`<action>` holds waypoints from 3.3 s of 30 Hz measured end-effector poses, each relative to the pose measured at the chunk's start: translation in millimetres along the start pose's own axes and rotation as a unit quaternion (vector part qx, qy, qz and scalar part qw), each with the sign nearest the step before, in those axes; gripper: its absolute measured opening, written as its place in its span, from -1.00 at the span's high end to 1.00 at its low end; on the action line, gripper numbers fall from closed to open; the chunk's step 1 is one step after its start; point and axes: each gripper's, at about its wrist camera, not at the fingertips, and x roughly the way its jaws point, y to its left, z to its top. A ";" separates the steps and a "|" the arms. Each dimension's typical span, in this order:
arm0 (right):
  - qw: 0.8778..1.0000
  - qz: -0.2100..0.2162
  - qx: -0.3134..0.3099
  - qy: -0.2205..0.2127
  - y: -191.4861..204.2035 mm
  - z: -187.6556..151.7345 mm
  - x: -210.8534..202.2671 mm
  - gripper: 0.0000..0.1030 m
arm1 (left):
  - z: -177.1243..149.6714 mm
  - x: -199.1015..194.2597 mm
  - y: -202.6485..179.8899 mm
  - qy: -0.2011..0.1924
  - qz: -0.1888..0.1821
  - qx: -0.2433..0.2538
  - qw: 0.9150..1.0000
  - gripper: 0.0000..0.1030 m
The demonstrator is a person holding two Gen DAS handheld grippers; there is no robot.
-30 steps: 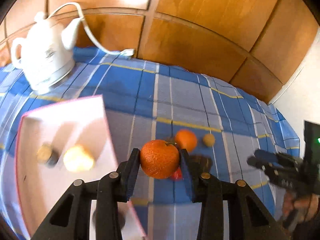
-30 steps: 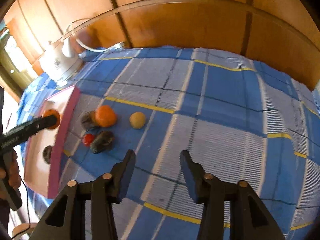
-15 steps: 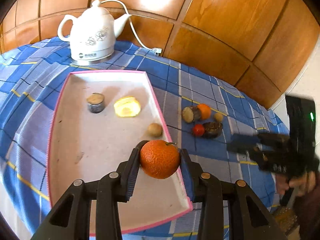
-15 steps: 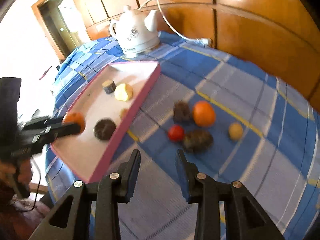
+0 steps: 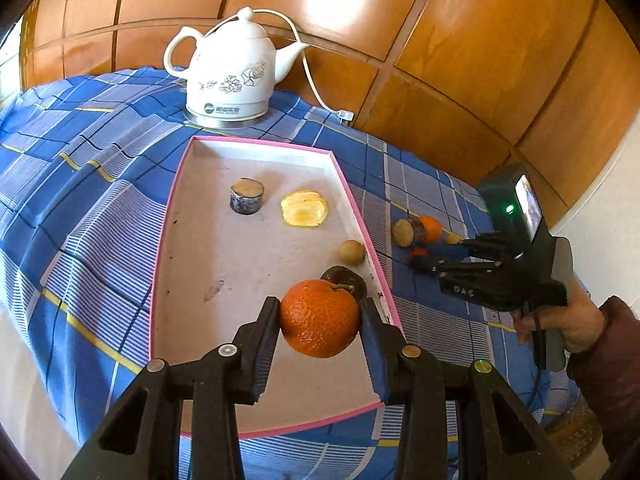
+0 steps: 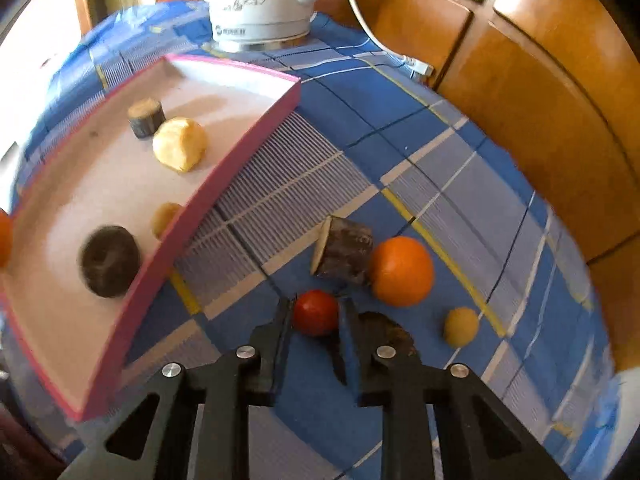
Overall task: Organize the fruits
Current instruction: 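Carry the orange into the tray with the left while the right grasps the red tomato, then open the left gripper to drop the orange in the tray, then carry the red tomato into the tray and open the right gripper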
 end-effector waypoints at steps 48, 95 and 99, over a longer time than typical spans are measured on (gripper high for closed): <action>0.994 0.095 0.034 -0.028 10.6 -90.7 -38.8 0.56 | 31.2 14.1 -6.1 -0.041 0.142 -0.010 0.989 -0.49; 0.985 0.155 0.008 -0.073 102.5 -25.1 -65.1 0.56 | -17.3 -39.8 54.1 -0.070 0.180 -0.055 0.980 -0.90; 0.989 0.137 -0.004 -0.054 112.9 -24.0 -47.7 0.55 | -18.2 -38.9 48.4 -0.071 0.182 -0.042 0.980 -0.90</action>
